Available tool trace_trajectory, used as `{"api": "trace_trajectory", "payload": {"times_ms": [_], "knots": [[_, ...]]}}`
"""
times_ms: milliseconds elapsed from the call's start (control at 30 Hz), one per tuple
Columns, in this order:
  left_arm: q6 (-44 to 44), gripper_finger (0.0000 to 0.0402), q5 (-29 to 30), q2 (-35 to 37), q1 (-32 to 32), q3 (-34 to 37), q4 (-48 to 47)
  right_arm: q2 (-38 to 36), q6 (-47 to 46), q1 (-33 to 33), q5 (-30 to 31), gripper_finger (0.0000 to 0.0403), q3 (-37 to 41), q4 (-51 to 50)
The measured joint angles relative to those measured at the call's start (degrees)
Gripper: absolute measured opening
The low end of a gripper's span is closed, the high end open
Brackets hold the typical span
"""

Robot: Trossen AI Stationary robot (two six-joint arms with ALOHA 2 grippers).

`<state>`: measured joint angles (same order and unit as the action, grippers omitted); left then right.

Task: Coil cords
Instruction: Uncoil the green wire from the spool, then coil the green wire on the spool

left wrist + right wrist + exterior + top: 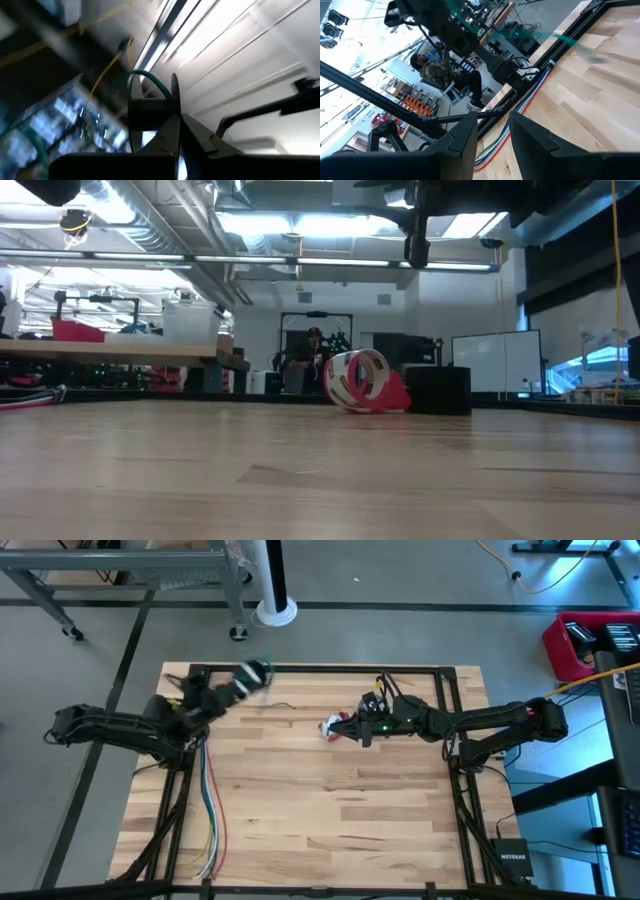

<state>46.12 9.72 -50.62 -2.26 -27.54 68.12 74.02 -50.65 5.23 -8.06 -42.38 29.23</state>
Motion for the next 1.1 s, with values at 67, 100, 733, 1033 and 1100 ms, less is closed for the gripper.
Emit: {"api": "trace_trajectory", "payload": {"times_ms": [67, 100, 733, 1033, 1100], "knots": [[3.06, 0.0, -0.14, -0.13, 0.4, 0.01, -8.45, 0.0, 0.0, 0.0, -0.11, 0.0117, 0.01, 0.69], [4.02, 0.0, -0.14, -0.2, 0.61, 0.06, -13.33, 0.0, 0.09, 0.0, -0.2, 0.0117, 0.01, 1.45], [-16.66, 0.0, -7.43, -0.05, 1.81, 0.09, -6.82, 0.0, 0.39, 0.02, 1.59, 0.0117, 0.01, 5.33], [-28.06, 0.0, -7.42, -0.12, 1.81, 0.08, 1.42, 0.0, 0.39, 0.02, 1.62, 0.0117, 0.01, 6.71], [-26.83, 0.0, -7.34, -0.1, 1.81, 0.07, -2.68, 0.0, 0.39, 0.02, 1.64, 0.0117, 0.01, 8.81]]}}
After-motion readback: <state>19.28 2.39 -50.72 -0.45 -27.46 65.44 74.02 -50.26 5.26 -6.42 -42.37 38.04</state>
